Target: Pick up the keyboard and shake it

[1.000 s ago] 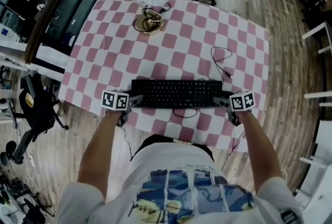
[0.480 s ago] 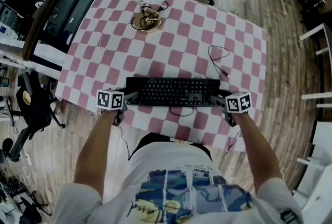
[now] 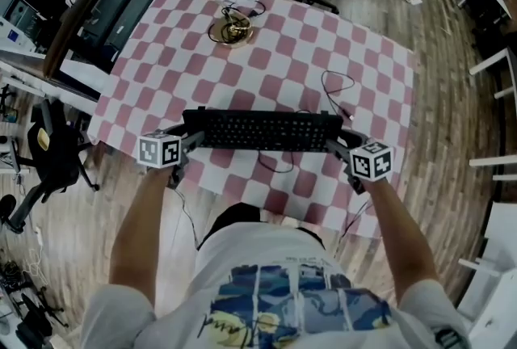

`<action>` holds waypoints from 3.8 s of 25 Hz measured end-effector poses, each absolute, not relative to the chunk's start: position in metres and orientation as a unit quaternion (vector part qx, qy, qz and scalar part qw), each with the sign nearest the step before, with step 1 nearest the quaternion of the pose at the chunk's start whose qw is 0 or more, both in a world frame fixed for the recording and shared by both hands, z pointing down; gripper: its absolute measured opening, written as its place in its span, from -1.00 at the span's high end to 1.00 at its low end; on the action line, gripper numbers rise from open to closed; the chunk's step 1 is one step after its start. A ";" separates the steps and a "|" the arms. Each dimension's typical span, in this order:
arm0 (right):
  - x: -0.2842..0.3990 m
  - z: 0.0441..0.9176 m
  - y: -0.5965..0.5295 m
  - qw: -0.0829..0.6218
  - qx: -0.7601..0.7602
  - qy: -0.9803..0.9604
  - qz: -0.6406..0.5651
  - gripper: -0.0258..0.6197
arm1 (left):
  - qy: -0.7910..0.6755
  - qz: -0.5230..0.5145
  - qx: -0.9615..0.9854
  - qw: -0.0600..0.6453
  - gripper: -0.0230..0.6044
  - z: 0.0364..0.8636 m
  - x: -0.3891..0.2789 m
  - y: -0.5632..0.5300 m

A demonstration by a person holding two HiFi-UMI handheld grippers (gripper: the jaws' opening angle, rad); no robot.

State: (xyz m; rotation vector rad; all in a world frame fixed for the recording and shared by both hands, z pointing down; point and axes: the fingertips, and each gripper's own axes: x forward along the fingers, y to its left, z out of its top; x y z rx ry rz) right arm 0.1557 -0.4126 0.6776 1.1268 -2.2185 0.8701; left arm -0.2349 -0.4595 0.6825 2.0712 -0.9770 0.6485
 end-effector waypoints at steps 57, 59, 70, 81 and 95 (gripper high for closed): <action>0.185 0.315 -0.351 0.142 0.503 -0.821 -0.232 0.34 | -0.556 0.044 0.829 -0.046 0.12 0.322 -0.208 -0.325; 0.185 0.308 -0.347 0.141 0.505 -0.816 -0.243 0.35 | -0.558 0.038 0.827 -0.053 0.12 0.315 -0.208 -0.322; 0.186 0.275 -0.332 0.118 0.510 -0.806 -0.275 0.35 | -0.566 0.023 0.818 -0.102 0.12 0.276 -0.207 -0.306; 0.190 0.255 -0.322 0.109 0.518 -0.796 -0.294 0.35 | -0.568 0.014 0.813 -0.125 0.12 0.260 -0.204 -0.298; 0.191 0.252 -0.325 0.102 0.523 -0.793 -0.296 0.36 | -0.568 0.017 0.813 -0.131 0.12 0.254 -0.203 -0.302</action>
